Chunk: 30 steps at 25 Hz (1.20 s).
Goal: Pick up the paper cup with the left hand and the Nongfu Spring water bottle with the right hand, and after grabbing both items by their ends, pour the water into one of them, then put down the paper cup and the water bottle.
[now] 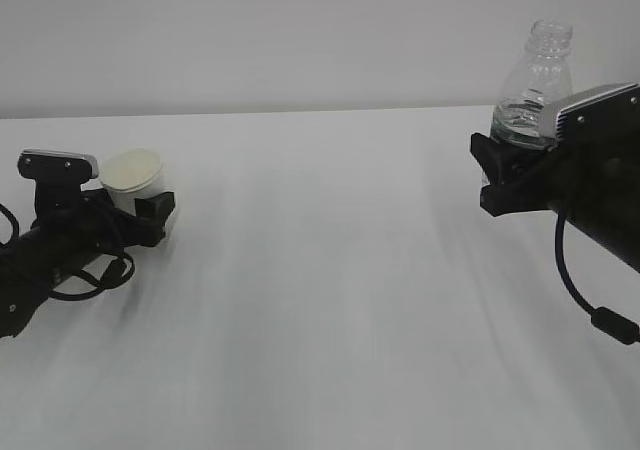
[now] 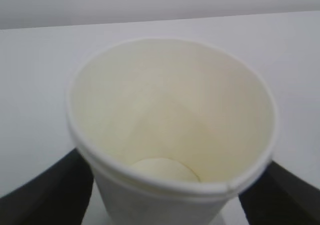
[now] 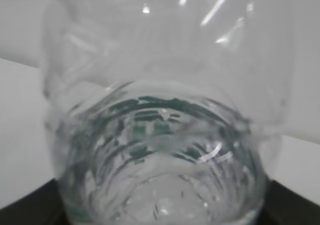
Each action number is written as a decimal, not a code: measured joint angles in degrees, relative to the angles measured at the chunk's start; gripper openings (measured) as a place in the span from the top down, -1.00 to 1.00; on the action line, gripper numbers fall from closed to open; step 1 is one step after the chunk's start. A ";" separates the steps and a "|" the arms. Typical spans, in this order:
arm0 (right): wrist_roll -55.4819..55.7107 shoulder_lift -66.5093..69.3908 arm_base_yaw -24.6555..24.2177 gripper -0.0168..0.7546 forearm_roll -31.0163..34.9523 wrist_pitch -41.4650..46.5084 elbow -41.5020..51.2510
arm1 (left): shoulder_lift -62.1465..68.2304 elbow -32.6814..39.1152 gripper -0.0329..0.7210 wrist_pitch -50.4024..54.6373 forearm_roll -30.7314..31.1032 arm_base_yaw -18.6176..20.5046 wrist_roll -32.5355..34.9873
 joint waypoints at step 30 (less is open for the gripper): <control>0.11 0.00 0.00 -0.25 -1.33 0.10 0.00 | 3.67 -1.69 -0.71 -4.43 -0.80 0.00 0.00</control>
